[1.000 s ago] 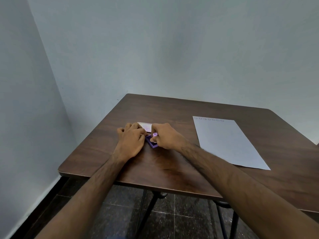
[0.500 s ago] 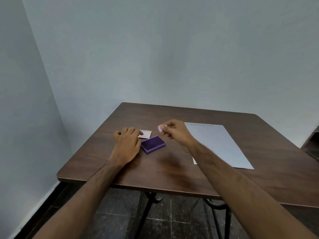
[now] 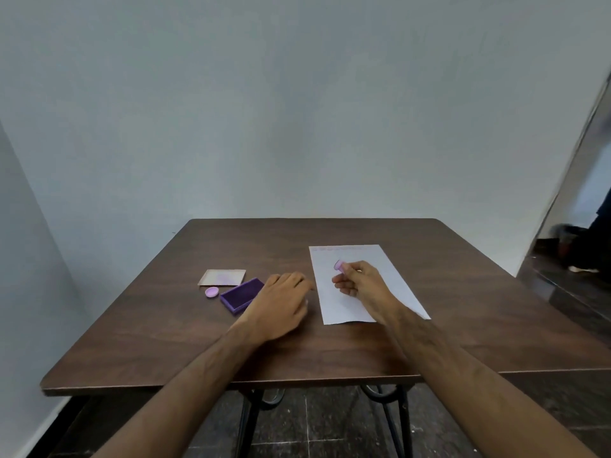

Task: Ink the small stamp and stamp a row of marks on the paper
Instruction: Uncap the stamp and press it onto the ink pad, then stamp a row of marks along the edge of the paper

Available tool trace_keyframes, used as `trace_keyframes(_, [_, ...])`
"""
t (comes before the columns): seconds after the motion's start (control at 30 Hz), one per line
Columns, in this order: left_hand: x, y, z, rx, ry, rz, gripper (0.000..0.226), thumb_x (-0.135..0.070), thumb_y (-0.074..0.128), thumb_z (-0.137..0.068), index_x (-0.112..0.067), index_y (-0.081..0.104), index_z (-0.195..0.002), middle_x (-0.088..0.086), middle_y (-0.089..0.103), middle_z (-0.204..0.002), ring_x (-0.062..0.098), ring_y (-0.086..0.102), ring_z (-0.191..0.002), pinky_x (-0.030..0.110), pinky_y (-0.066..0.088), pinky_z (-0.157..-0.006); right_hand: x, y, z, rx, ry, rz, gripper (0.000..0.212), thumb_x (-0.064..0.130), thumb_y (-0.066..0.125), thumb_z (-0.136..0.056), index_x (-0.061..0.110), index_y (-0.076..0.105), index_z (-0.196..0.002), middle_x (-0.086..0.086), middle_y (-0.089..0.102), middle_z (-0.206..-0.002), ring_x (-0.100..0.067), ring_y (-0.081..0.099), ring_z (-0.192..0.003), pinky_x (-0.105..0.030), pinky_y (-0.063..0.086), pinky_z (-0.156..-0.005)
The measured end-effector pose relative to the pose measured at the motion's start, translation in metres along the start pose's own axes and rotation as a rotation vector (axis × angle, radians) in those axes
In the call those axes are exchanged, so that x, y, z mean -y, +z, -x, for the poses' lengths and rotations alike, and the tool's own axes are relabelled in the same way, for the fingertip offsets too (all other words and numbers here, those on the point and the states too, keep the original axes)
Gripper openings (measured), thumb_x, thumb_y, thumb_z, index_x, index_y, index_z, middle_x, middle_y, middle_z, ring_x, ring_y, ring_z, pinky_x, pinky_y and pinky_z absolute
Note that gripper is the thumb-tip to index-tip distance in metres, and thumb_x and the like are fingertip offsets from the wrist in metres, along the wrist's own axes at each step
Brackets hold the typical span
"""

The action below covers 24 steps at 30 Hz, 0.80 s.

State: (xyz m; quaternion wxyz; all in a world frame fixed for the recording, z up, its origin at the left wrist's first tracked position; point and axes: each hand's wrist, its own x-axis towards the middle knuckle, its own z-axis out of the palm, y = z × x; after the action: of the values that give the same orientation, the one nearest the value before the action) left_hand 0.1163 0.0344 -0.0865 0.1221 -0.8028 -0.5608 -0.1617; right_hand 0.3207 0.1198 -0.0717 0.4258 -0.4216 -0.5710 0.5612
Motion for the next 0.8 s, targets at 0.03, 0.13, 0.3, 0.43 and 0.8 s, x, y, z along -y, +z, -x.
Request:
trace_keyframes(0.03, [0.000,0.004,-0.002,0.019,-0.008,0.013,0.034,-0.036,0.039,-0.098,-0.028,0.050,-0.129,-0.003,0.052,-0.137,0.013,0.048,-0.125,0.032,0.031,-0.108,-0.001,-0.002,0.003,0.021,0.009,0.008,0.028,0.038,0.064,-0.094,0.012,0.065,-0.105,-0.013,0.076,-0.095,-0.022,0.073,-0.088,-0.031,0.059,-0.082])
trace_keyframes(0.13, [0.003,0.012,-0.005,0.051,-0.024,0.028,0.039,-0.041,0.037,-0.098,-0.028,0.048,-0.134,-0.003,0.050,-0.142,0.013,0.046,-0.129,0.033,0.030,-0.110,0.001,-0.014,0.012,0.115,0.061,0.047,0.023,0.036,0.062,-0.096,0.014,0.062,-0.103,-0.011,0.075,-0.090,-0.020,0.072,-0.079,-0.027,0.058,-0.072])
trace_keyframes(0.3, [0.006,0.019,-0.007,0.119,-0.050,0.008,0.050,-0.051,0.032,-0.099,-0.031,0.040,-0.145,-0.001,0.039,-0.155,0.014,0.035,-0.142,0.036,0.021,-0.116,0.001,-0.052,0.033,0.379,0.148,-0.018,0.018,0.028,0.055,-0.101,0.010,0.059,-0.099,-0.012,0.072,-0.087,-0.020,0.067,-0.075,-0.029,0.055,-0.072])
trace_keyframes(0.43, [0.002,0.016,-0.001,0.180,-0.004,0.003,0.056,-0.059,0.022,-0.099,-0.036,0.036,-0.148,-0.003,0.035,-0.158,0.012,0.029,-0.144,0.040,0.018,-0.117,0.004,-0.088,0.046,0.528,0.237,-0.081,0.020,0.030,0.062,-0.095,0.010,0.062,-0.098,-0.015,0.069,-0.091,-0.020,0.065,-0.077,-0.028,0.056,-0.070])
trace_keyframes(0.8, [-0.042,-0.013,0.033,0.221,0.205,0.021,0.053,-0.066,0.014,-0.099,-0.045,0.041,-0.140,-0.014,0.049,-0.130,0.005,0.042,-0.120,0.040,0.024,-0.099,0.009,-0.071,0.012,0.314,-0.011,0.003,0.023,0.027,0.066,-0.096,0.008,0.063,-0.108,-0.008,0.073,-0.090,-0.016,0.068,-0.079,-0.026,0.057,-0.073])
